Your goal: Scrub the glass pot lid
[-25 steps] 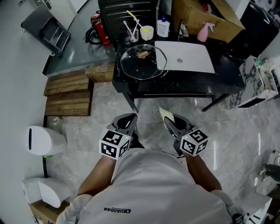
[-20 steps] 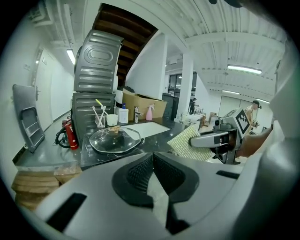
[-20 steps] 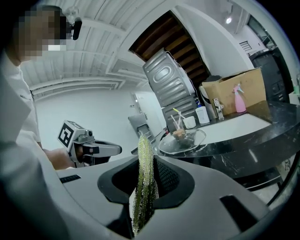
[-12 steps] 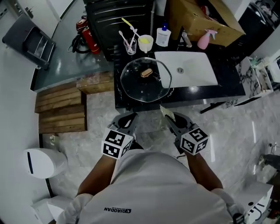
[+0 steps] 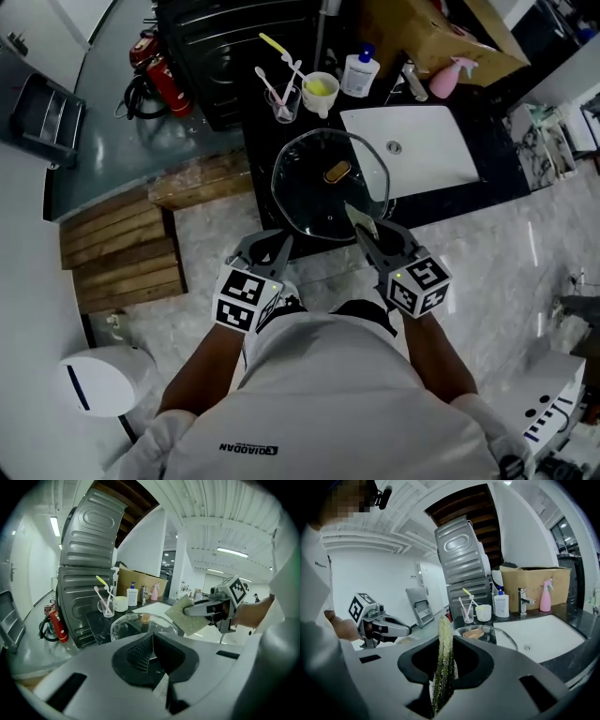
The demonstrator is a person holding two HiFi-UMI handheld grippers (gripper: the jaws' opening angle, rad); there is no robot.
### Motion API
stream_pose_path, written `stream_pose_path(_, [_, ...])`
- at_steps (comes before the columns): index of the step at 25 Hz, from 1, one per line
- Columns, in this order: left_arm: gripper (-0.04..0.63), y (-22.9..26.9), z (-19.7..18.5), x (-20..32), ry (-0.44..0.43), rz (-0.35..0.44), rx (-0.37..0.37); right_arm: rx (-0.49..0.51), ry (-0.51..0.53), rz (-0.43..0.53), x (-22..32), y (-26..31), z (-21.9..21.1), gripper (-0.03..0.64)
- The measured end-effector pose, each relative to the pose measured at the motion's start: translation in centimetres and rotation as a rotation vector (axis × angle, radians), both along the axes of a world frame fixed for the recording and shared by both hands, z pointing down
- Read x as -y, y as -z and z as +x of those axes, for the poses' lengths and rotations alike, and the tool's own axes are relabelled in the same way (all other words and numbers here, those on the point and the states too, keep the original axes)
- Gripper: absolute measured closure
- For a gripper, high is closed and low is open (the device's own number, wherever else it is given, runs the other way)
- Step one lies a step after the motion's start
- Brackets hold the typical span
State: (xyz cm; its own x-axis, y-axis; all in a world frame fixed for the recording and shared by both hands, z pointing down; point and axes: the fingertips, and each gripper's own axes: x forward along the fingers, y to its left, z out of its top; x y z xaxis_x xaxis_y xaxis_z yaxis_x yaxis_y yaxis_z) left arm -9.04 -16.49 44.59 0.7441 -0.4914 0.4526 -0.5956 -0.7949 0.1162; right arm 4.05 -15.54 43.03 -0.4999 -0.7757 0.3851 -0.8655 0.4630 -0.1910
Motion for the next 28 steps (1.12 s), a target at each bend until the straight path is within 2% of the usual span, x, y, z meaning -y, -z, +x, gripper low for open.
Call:
stream_pose_path(3, [0.577, -0.5, 0.1, 1.3, -0.010, -0.026, -0.023, -0.028, -0.017, 0.008, 1.4, 0.1, 0.0, 0.529])
stream_pose_path(8, [0.577, -1.2, 1.0, 2.9, -0.027, -0.027, -0.010, -0.064, -0.014, 0.012, 3.8, -0.3, 0.8, 0.529])
stream_pose_path(18, [0.577, -1.4, 2.5, 6.1, 0.143, -0.049, -0.025, -0.231, 0.122, 0.016, 8.4, -1.3, 3.4, 0.529])
stream_pose_path(21, [0.577, -1.8, 3.1, 6.6, 0.171, -0.055, -0.008, -0.328, 0.163, 0.027, 10.2, -2.1, 3.9, 0.529])
stream_pose_path(28, [0.577, -2.6, 4.0, 5.8, 0.182, -0.073, 0.031, -0.664, 0.284, 0.078, 13.4, -4.9, 2.9, 0.529])
